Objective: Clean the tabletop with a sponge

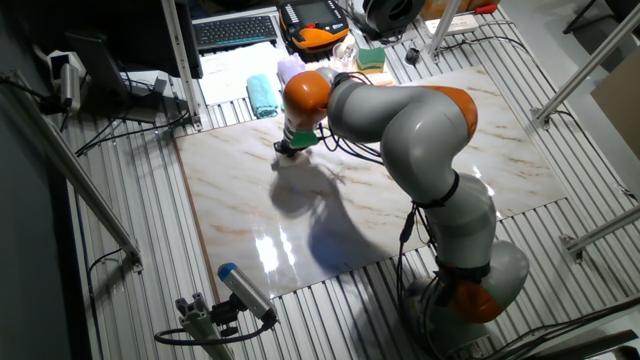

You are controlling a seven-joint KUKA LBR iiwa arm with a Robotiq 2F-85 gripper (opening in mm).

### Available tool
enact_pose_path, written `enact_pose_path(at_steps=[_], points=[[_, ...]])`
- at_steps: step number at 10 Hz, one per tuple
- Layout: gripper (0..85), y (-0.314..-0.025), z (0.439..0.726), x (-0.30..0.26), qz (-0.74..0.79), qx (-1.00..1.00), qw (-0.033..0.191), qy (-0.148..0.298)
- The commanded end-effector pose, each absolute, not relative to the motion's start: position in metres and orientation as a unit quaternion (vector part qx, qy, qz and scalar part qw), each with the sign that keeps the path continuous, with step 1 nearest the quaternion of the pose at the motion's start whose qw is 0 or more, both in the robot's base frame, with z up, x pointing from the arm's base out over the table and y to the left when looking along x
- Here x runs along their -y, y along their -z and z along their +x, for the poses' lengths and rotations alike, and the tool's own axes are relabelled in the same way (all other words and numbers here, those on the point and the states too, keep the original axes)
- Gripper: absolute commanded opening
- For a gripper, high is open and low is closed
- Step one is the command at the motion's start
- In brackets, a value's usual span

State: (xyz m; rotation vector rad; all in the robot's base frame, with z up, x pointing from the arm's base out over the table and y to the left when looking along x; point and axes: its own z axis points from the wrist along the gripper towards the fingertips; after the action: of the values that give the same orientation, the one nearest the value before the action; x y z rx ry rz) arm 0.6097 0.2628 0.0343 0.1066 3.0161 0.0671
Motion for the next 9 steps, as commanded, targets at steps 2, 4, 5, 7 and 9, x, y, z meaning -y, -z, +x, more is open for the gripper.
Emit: enact_pose_path(at_steps=[2,4,5,7,9], points=[[0.0,-0.034,0.599,-0.264,0.036,-0.997,0.062,-0.022],[0.0,-0.031,0.583,-0.270,0.042,-0.997,0.065,-0.021],[0.0,-0.030,0.574,-0.274,0.044,-0.997,0.065,-0.021],[0.0,-0.025,0.558,-0.278,0.046,-0.996,0.069,-0.020],[0.0,-0.024,0.546,-0.275,0.044,-0.996,0.070,-0.021]])
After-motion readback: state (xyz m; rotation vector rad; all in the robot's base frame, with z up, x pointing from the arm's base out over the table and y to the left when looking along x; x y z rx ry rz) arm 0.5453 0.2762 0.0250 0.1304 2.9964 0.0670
